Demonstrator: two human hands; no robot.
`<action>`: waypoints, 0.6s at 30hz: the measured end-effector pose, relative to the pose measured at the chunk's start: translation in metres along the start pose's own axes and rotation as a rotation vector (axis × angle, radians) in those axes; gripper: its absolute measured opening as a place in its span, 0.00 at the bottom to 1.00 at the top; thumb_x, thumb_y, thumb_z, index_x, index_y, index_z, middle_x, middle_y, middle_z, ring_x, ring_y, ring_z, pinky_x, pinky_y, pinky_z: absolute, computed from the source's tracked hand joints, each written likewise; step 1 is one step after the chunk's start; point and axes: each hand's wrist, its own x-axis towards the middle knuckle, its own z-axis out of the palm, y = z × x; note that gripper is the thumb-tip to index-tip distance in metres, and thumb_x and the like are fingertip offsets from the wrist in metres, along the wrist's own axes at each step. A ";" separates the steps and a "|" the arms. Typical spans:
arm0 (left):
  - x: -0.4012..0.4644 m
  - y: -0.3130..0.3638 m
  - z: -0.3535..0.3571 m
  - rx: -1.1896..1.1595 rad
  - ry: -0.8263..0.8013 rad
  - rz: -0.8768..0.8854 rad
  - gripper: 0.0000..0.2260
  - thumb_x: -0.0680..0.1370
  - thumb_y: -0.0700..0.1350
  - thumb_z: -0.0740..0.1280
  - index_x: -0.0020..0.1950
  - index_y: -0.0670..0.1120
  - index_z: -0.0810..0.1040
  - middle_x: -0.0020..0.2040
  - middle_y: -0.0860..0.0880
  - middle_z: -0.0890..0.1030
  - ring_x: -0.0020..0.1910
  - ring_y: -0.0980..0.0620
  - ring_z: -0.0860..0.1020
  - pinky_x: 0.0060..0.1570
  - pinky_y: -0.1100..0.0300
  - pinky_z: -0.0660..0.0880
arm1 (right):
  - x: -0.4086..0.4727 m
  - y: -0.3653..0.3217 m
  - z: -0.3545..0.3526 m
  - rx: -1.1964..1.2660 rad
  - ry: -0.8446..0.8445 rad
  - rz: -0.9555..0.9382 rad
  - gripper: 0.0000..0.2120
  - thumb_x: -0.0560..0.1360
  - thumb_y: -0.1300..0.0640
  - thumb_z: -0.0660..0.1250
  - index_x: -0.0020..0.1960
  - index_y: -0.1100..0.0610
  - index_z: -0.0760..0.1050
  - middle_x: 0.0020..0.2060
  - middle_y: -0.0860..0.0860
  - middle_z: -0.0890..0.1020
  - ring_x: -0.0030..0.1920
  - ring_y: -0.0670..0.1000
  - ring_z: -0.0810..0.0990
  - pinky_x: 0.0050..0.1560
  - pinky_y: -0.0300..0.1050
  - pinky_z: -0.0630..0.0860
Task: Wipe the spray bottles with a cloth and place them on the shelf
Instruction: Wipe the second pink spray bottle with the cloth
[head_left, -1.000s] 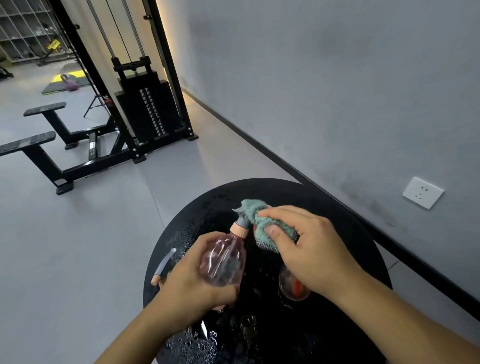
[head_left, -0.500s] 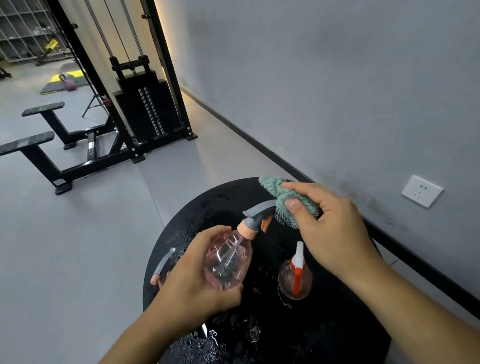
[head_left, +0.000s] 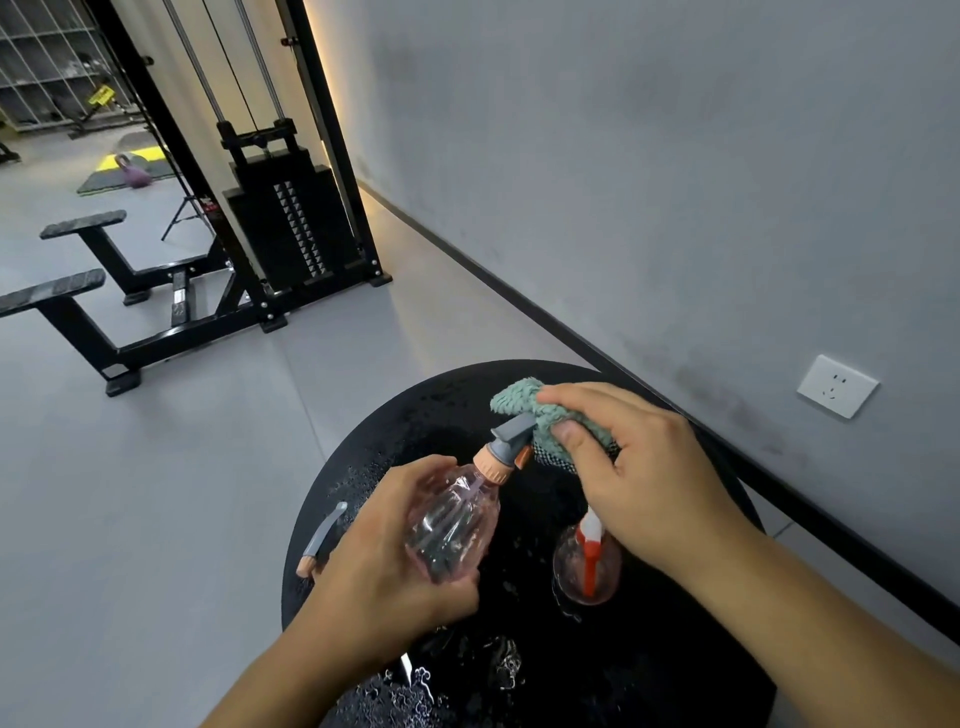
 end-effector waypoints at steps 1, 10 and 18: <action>0.000 0.000 0.001 0.008 -0.001 0.003 0.41 0.64 0.44 0.84 0.70 0.67 0.69 0.62 0.66 0.78 0.59 0.64 0.80 0.48 0.73 0.77 | -0.001 -0.002 0.000 0.004 -0.005 -0.005 0.16 0.80 0.64 0.68 0.63 0.50 0.83 0.59 0.38 0.82 0.62 0.34 0.77 0.63 0.28 0.73; 0.003 -0.002 0.002 0.037 -0.009 0.008 0.42 0.64 0.45 0.84 0.70 0.68 0.69 0.63 0.66 0.77 0.60 0.63 0.79 0.48 0.72 0.77 | -0.001 0.002 0.002 -0.022 -0.023 -0.032 0.16 0.80 0.64 0.68 0.64 0.50 0.82 0.60 0.39 0.81 0.62 0.34 0.77 0.64 0.29 0.72; 0.004 0.000 0.005 0.019 0.000 -0.002 0.41 0.64 0.44 0.84 0.68 0.68 0.69 0.62 0.66 0.79 0.58 0.63 0.82 0.47 0.70 0.80 | -0.009 -0.013 0.005 0.022 -0.080 -0.147 0.17 0.79 0.66 0.69 0.64 0.52 0.82 0.62 0.40 0.81 0.65 0.36 0.77 0.66 0.29 0.71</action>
